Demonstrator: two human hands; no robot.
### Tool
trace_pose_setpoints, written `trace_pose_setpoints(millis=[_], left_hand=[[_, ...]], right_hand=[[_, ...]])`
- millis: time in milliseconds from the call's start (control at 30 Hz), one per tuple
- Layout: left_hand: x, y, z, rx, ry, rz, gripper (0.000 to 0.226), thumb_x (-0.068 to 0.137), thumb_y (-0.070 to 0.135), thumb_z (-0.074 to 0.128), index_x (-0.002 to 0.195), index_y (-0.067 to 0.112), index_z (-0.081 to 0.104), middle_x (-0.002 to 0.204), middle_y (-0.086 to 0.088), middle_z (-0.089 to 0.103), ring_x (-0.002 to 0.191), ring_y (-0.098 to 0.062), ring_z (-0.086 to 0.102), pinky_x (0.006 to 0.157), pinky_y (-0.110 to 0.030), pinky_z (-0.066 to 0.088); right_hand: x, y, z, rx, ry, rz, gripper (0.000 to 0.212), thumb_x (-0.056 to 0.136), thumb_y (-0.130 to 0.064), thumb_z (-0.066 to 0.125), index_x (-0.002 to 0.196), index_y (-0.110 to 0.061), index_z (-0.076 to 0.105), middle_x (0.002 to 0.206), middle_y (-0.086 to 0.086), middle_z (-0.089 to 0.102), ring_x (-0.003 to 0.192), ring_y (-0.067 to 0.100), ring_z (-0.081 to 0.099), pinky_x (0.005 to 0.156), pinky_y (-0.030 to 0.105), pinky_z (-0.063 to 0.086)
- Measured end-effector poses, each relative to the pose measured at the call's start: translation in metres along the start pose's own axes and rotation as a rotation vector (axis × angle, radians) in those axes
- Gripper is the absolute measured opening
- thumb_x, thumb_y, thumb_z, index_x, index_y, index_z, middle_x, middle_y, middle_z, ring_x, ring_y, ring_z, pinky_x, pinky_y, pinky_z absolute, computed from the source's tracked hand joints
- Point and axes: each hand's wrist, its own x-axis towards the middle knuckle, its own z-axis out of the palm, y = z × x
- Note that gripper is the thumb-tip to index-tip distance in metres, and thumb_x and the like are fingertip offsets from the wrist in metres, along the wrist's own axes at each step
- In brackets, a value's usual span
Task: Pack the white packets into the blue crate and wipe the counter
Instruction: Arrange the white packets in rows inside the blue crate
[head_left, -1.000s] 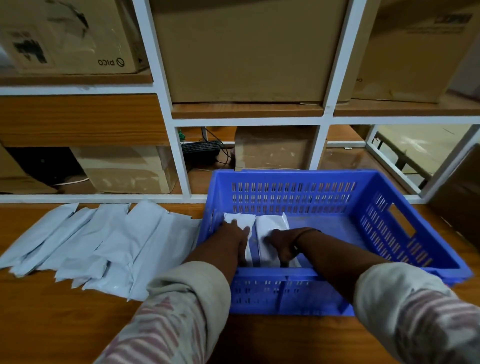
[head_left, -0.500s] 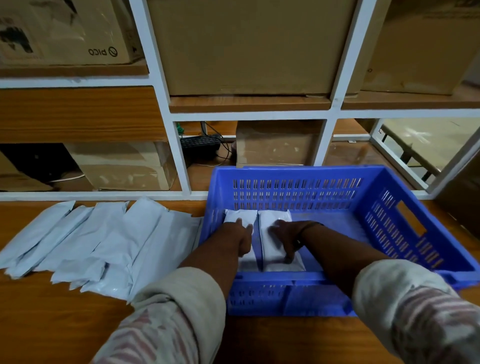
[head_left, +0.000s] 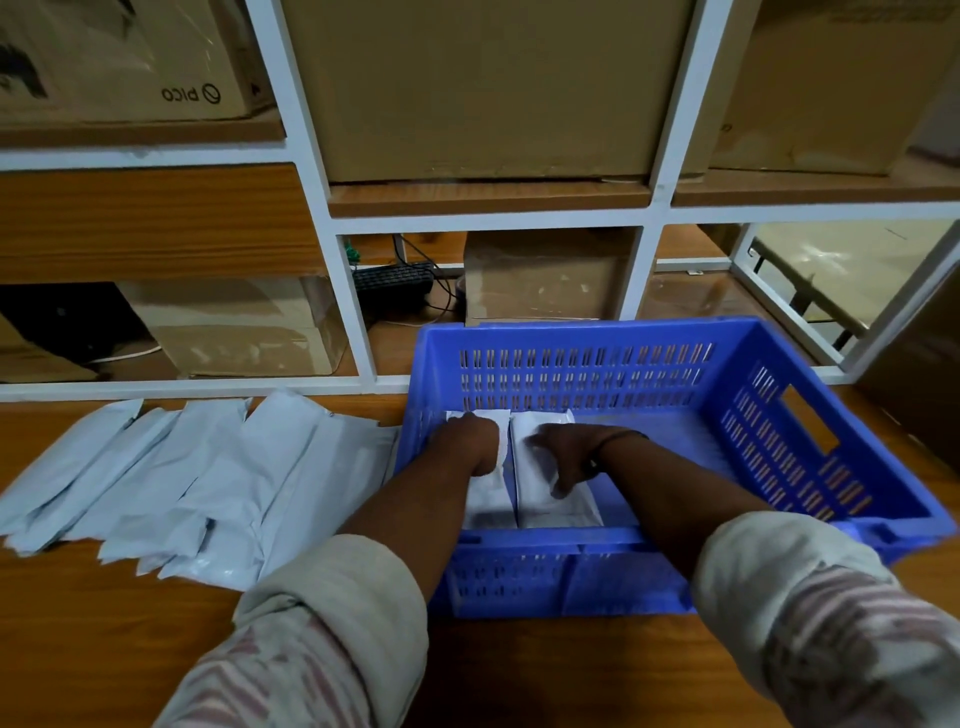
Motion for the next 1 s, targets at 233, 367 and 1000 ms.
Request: trace_pose_setpoints(millis=[233,367,1000], left_hand=[[-0.003,0.004,-0.002,0.044,-0.177,0.041,0.052,0.085,0.021,0.079,0.134,0.009,0.064,0.138,-0.006,0.061,0.12,-0.027,0.062,0.101,-0.039,0.051],[-0.007,0.005,-0.002,0.049,-0.18,0.03,0.061,0.091,0.026,0.073,0.145,0.009,0.051,0.15,-0.01,0.048,0.138,-0.03,0.044,0.109,-0.042,0.043],[-0.018,0.001,-0.008,0.08,-0.276,0.066,0.1,0.085,0.029,0.08,0.16,0.035,0.014,0.165,-0.011,0.01,0.149,-0.038,0.021,0.116,-0.049,0.034]], right_hand=[[0.0,0.007,0.003,0.05,0.002,-0.008,0.101,0.08,-0.021,0.084,0.158,-0.007,0.021,0.163,0.015,0.02,0.148,0.027,0.027,0.117,0.031,0.027],[0.004,0.005,0.005,0.056,-0.042,-0.011,0.107,0.076,-0.021,0.088,0.159,-0.009,0.02,0.163,0.013,0.024,0.146,0.026,0.033,0.117,0.036,0.031],[-0.001,-0.002,0.002,-0.013,-0.077,-0.043,0.114,0.074,-0.025,0.089,0.16,-0.013,0.016,0.164,0.009,0.021,0.145,0.028,0.033,0.116,0.039,0.035]])
